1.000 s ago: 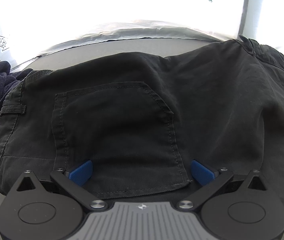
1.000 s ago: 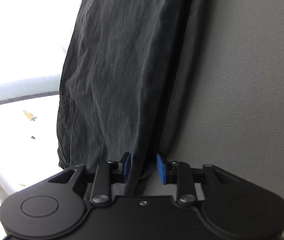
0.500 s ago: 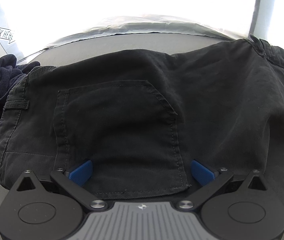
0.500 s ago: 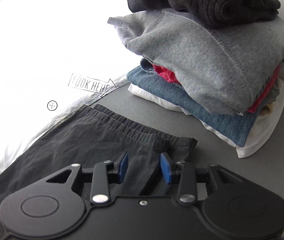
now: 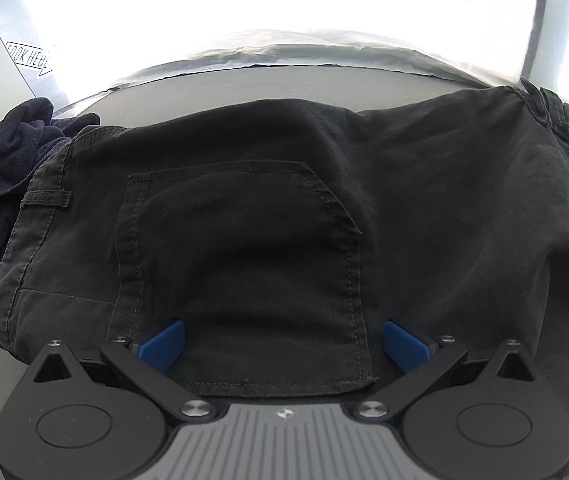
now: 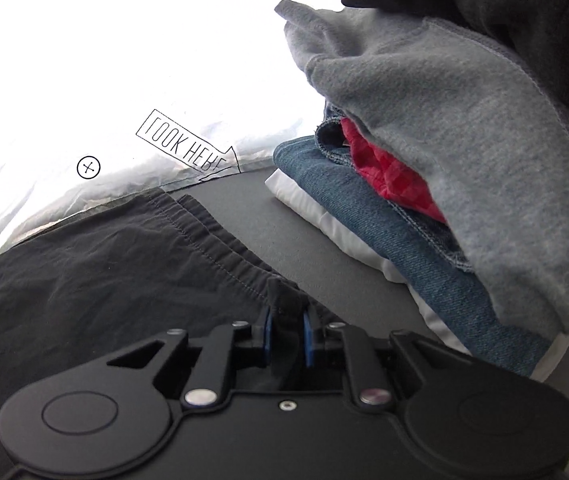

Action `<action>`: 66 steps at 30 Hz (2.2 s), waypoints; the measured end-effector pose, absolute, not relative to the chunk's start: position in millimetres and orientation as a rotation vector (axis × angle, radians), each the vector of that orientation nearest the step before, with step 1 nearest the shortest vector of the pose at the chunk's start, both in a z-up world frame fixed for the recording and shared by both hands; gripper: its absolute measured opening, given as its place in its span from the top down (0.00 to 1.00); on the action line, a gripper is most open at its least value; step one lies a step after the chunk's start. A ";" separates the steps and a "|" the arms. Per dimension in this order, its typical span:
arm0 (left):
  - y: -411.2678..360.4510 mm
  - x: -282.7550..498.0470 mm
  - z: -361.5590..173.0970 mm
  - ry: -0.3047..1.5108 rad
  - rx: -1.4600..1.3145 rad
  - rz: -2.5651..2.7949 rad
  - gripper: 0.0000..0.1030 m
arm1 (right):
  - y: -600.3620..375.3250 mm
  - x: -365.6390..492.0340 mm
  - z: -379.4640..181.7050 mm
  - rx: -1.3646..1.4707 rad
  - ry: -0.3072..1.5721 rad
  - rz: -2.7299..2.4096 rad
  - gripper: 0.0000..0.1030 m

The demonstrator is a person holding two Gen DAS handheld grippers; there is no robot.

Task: Fold clothes

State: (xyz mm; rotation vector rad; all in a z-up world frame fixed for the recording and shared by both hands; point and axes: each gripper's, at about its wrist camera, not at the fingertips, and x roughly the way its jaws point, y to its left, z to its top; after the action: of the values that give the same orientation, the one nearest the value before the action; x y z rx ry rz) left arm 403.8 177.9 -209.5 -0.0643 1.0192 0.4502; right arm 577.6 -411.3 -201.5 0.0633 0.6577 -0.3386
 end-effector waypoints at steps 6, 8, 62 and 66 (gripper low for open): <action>174.1 407.9 -197.2 1.033 -0.082 0.428 0.00 | -418.2 559.2 -198.7 -0.019 0.654 -0.394 0.85; 175.0 407.4 -198.4 1.040 -0.082 0.426 0.00 | -424.4 562.5 -216.8 -0.033 0.728 -0.402 0.83; 342.5 279.6 -190.3 0.580 -0.857 0.586 0.64 | -165.6 376.5 -225.8 -0.008 0.894 0.009 0.00; 328.8 287.5 -146.1 0.520 -0.707 0.556 0.69 | -167.6 374.4 -226.4 -0.004 0.879 0.015 0.00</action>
State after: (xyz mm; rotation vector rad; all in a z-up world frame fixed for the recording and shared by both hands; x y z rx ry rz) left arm 287.5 328.8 -146.2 -0.7069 0.5199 0.5564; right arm 374.4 -167.6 -226.4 -0.0037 0.8793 0.0153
